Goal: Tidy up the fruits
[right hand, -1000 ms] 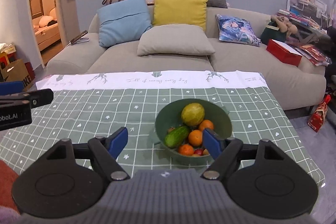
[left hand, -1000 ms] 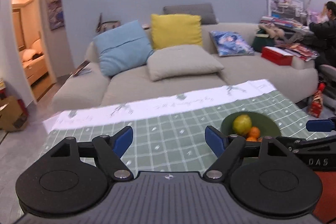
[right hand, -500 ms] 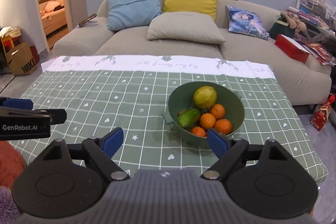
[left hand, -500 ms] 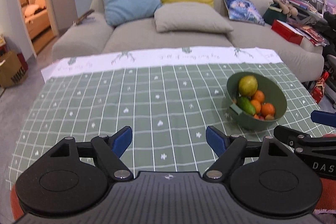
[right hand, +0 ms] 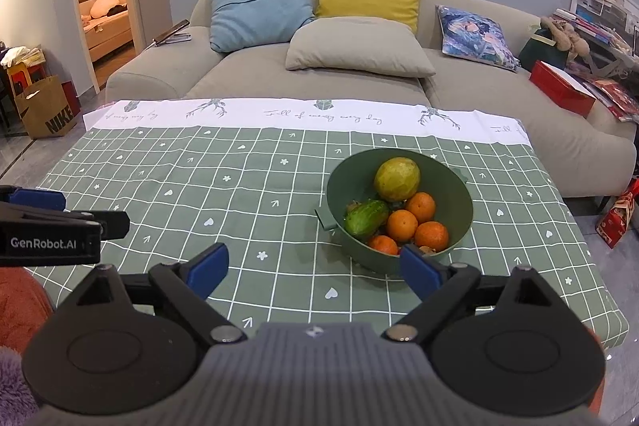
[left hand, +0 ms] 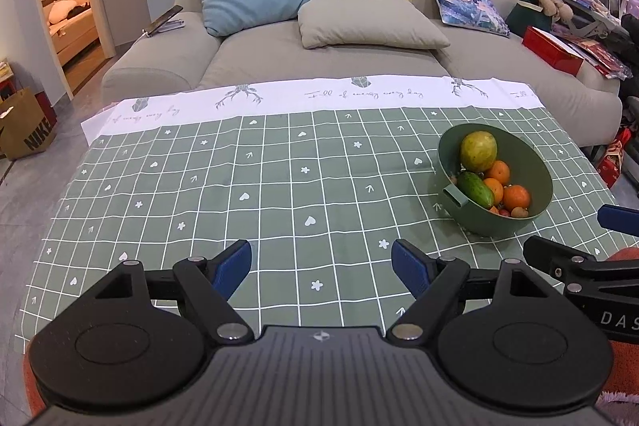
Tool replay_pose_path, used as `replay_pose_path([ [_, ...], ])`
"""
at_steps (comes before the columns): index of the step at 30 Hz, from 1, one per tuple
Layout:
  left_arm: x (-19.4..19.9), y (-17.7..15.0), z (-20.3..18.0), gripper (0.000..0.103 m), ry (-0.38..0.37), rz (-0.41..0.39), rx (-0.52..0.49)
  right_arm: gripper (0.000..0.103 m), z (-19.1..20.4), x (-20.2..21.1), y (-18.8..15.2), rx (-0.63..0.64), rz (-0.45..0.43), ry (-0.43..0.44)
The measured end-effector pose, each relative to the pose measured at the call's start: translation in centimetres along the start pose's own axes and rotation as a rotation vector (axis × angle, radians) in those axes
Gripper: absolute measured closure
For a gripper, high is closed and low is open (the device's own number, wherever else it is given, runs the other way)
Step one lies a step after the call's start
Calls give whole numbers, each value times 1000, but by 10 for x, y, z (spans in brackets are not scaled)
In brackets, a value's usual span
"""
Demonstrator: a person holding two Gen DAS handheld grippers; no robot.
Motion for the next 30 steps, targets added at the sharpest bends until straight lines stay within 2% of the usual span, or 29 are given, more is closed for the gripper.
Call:
replay_pose_path([
  [30, 0, -2, 5, 10, 10, 10, 9, 14, 1, 0, 1, 12, -5, 4],
])
Point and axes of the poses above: each gripper's, at about its wrist camera, not at the fingertips, and x roughly against the way its jaws point, z to its left, y to its top, the point moved 4 cm from there along -x, roughly the way its jaws point, and after that the axes turned 7 degrees about x, right-handed, at the moved point
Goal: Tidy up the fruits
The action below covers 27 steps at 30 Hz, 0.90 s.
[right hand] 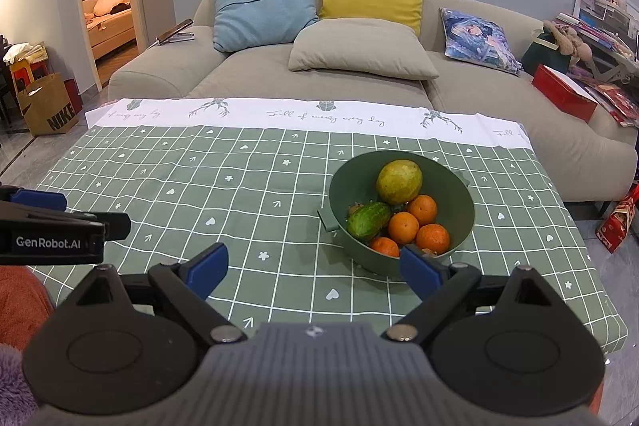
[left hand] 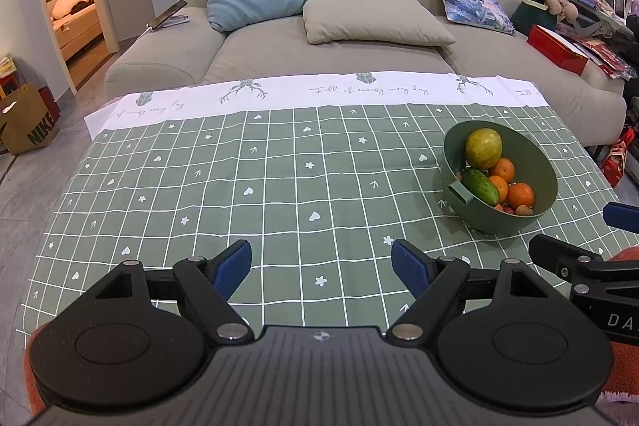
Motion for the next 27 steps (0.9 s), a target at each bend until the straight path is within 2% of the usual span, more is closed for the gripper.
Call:
replay_pose_path([
  [27, 3, 3, -2, 10, 4, -11, -23, 13, 1, 0, 0, 1, 2, 2],
])
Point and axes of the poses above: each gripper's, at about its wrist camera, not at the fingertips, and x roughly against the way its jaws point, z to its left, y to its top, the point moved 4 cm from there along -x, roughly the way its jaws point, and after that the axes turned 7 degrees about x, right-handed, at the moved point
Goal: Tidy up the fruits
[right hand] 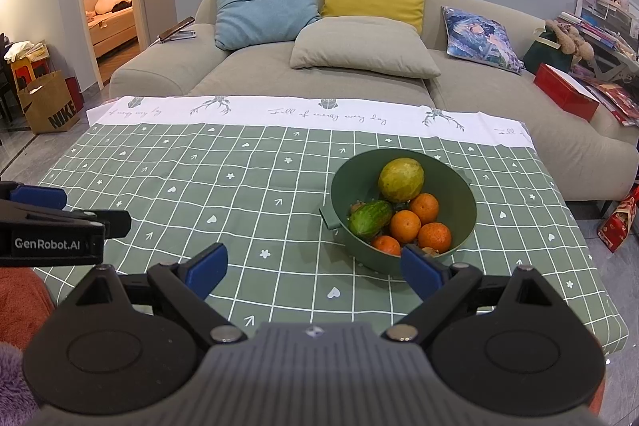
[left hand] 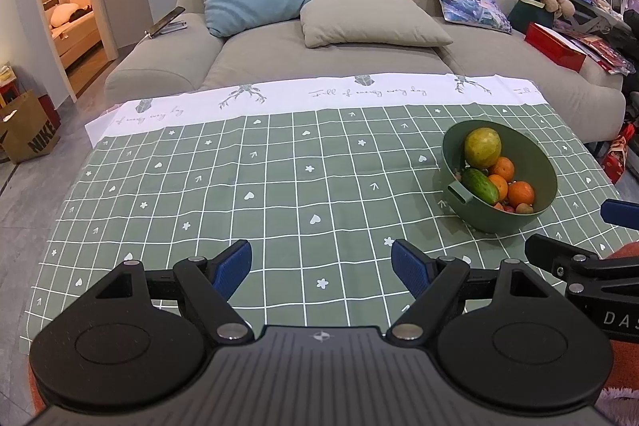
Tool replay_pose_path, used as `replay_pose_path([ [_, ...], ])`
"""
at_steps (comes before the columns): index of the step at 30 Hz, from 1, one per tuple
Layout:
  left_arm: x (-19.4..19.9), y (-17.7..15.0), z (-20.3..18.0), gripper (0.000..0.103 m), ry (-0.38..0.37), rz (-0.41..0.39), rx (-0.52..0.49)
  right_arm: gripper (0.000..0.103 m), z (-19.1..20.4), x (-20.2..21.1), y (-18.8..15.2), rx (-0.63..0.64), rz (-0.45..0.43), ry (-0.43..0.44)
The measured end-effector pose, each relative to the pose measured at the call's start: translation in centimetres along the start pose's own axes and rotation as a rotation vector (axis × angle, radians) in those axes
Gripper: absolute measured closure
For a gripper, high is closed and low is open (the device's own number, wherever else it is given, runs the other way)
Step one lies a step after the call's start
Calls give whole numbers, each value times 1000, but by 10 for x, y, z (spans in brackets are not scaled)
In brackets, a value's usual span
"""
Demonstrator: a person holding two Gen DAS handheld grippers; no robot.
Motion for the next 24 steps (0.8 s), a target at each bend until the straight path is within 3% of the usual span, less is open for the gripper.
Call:
replay_pose_path([
  [24, 3, -1, -1, 10, 2, -12, -6, 12, 2, -2, -4, 3, 7, 7],
])
Point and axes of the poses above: each gripper's, at about its wrist camera, not at the fingertips, and x roughly against the way its jaws point, z to its left, y to its top, the point moved 4 cm from there along -x, roughly the way its jaws point, and after that the axes turned 7 degrees about x, right-handed, at the moved point
